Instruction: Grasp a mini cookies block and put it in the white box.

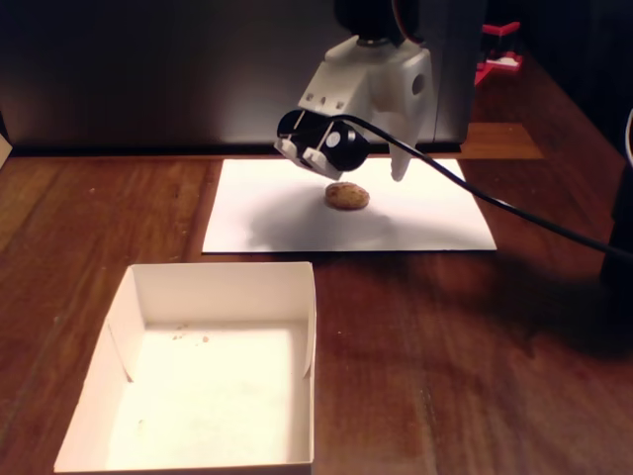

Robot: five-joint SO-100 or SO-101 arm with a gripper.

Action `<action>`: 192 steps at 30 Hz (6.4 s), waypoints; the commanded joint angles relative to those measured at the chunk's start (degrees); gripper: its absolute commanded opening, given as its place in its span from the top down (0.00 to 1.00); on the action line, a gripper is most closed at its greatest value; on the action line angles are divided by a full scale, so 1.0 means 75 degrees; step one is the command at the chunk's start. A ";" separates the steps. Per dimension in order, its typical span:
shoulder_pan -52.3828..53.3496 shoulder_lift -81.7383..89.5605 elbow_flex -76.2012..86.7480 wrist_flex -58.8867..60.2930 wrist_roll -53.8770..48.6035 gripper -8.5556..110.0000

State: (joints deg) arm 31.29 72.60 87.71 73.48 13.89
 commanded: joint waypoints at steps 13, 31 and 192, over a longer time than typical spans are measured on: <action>0.0141 -0.0902 -0.2098 0.0328 0.0516 0.55; 0.0234 -0.1535 -0.2496 0.0609 0.0621 0.55; -0.0059 -0.2367 -0.3152 0.0516 0.1008 0.65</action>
State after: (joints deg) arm 31.20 49.92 66.45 76.82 21.36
